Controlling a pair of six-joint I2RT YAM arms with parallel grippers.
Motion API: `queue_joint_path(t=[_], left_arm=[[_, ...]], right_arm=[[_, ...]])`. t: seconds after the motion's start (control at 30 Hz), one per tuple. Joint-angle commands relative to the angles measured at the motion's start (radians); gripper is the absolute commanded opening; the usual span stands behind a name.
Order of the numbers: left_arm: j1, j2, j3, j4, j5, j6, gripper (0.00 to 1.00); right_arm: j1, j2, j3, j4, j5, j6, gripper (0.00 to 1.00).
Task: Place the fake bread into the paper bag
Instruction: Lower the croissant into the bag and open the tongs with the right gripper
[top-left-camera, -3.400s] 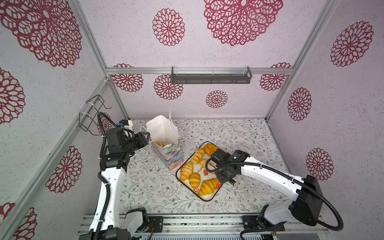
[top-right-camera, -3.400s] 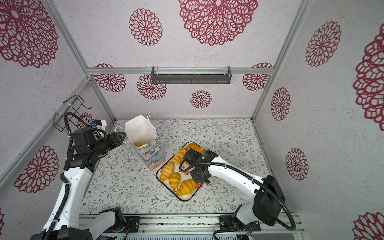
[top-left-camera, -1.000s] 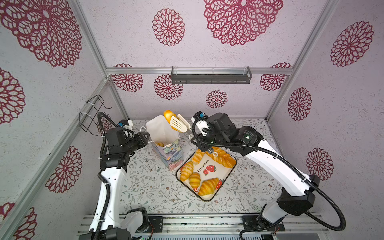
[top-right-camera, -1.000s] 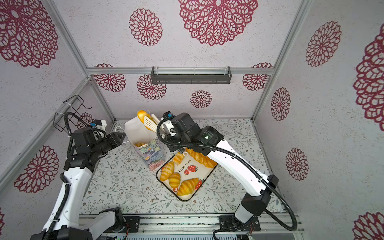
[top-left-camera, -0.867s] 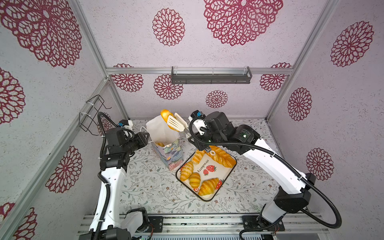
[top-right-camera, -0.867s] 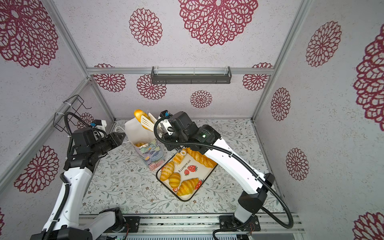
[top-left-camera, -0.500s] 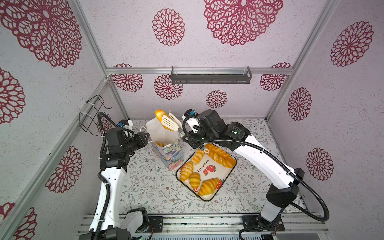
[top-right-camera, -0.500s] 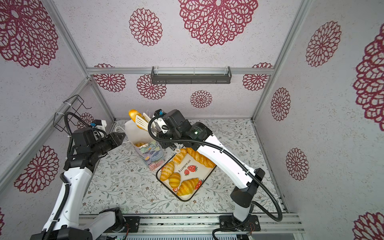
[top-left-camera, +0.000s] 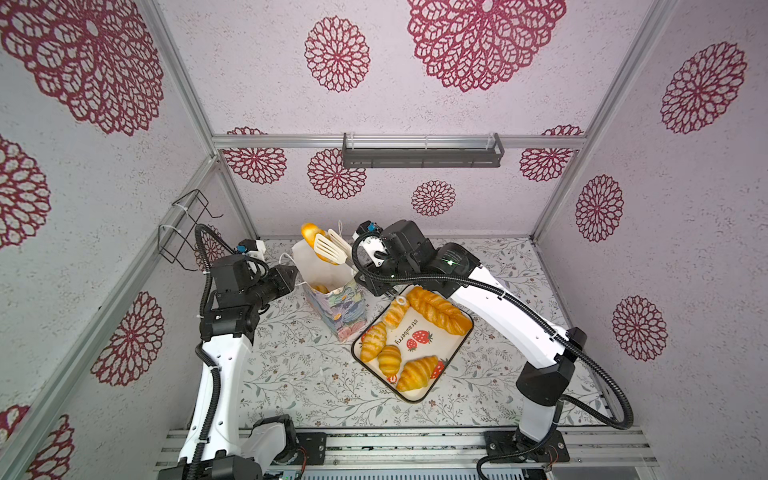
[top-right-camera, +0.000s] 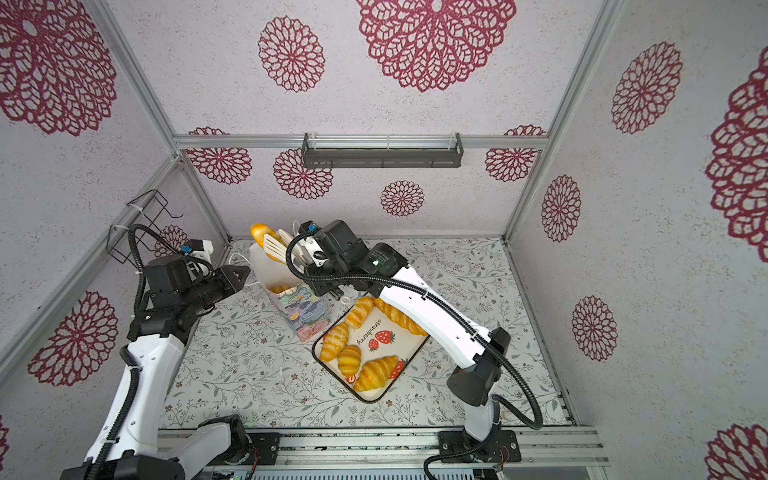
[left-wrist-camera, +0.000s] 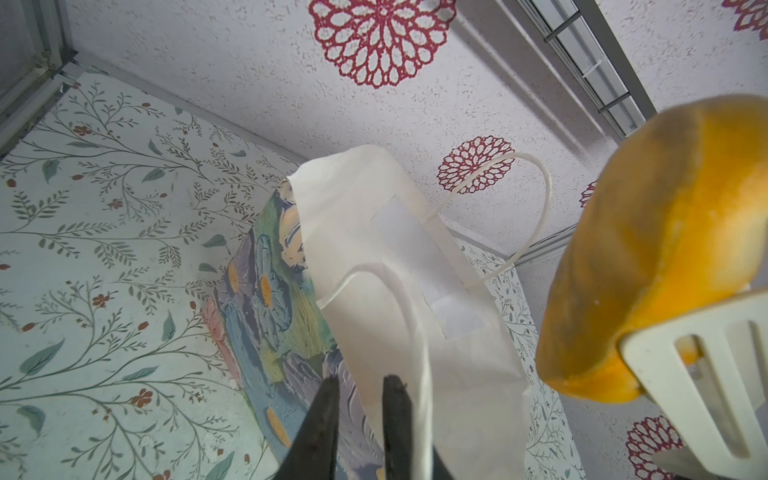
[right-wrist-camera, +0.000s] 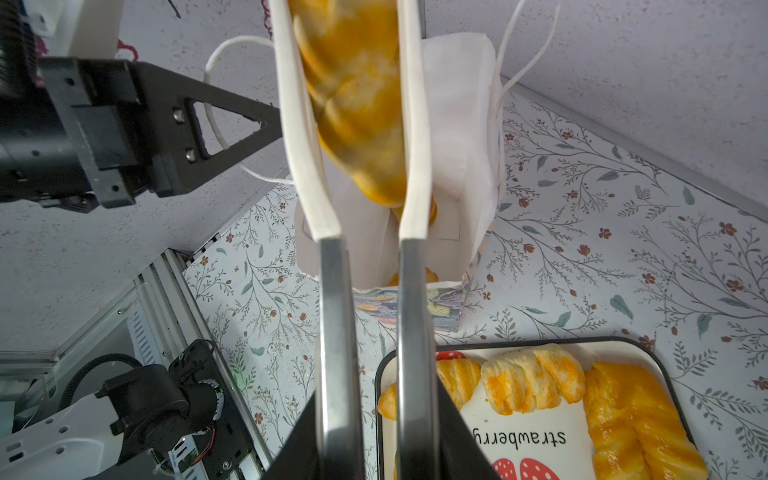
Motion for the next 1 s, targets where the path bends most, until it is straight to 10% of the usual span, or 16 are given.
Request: queue_joint_path(t=[0.0, 0.97], left_arm=[[0.000, -0.012, 0.004, 0.014, 0.003, 0.007, 0.20], [-0.003, -0.020, 0.004, 0.016, 0.003, 0.007, 0.00]], right_arm=[[0.005, -0.004, 0.044, 0.041, -0.009, -0.003, 0.33], [0.006, -0.032, -0.055, 0.048, 0.015, 0.000, 0.36]])
